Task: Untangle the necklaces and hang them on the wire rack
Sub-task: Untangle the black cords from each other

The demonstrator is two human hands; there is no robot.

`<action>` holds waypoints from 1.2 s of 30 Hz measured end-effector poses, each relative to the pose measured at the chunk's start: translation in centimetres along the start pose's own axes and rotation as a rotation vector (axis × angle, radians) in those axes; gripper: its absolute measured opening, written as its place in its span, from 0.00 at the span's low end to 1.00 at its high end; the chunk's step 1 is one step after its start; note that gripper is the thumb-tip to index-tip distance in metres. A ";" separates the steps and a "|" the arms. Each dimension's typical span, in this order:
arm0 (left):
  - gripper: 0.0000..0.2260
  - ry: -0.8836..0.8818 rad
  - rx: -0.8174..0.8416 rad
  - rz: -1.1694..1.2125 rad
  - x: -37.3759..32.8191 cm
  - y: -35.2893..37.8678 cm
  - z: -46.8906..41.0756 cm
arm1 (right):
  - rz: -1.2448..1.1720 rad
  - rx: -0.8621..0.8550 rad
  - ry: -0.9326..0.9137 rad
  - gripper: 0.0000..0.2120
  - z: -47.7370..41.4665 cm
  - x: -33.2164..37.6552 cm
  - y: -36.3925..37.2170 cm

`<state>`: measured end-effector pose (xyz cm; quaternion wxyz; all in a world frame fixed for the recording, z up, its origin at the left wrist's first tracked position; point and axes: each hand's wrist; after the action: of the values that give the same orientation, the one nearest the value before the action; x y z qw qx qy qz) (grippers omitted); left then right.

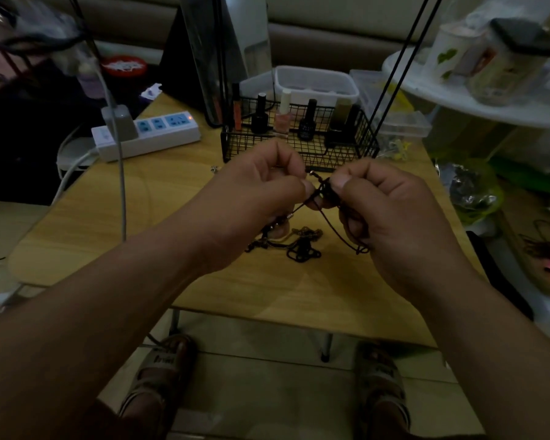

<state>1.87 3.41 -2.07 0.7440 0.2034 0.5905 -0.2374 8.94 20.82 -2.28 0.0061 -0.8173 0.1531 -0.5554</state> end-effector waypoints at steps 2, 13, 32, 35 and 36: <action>0.06 0.035 -0.006 -0.027 0.2 0.0 0.0 | 0.000 -0.017 0.009 0.08 0.0 0.1 0.1; 0.01 0.150 -0.113 -0.247 0.4 0.2 0.3 | 0.114 -0.020 -0.077 0.07 0.1 0.1 -0.2; 0.05 0.150 -0.134 -0.416 0.6 -0.1 0.1 | 0.283 0.109 -0.118 0.06 -0.1 -0.1 -0.6; 0.06 0.087 -0.131 -0.328 0.4 0.0 0.0 | 0.276 0.058 -0.145 0.03 -0.1 -0.1 -0.4; 0.06 0.072 -0.132 -0.300 0.4 0.0 0.0 | 0.279 0.055 -0.162 0.03 0.0 0.0 -0.4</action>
<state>1.94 3.32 -2.49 0.6904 0.0718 0.6548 -0.2990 9.07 21.22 -2.20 0.1176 -0.8300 0.2488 -0.4852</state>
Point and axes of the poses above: each hand's wrist, its own z-axis away from the middle knuckle, its own y-axis out of the palm, x = y × z, and after that the axes turned 15 degrees about -y, right-handed
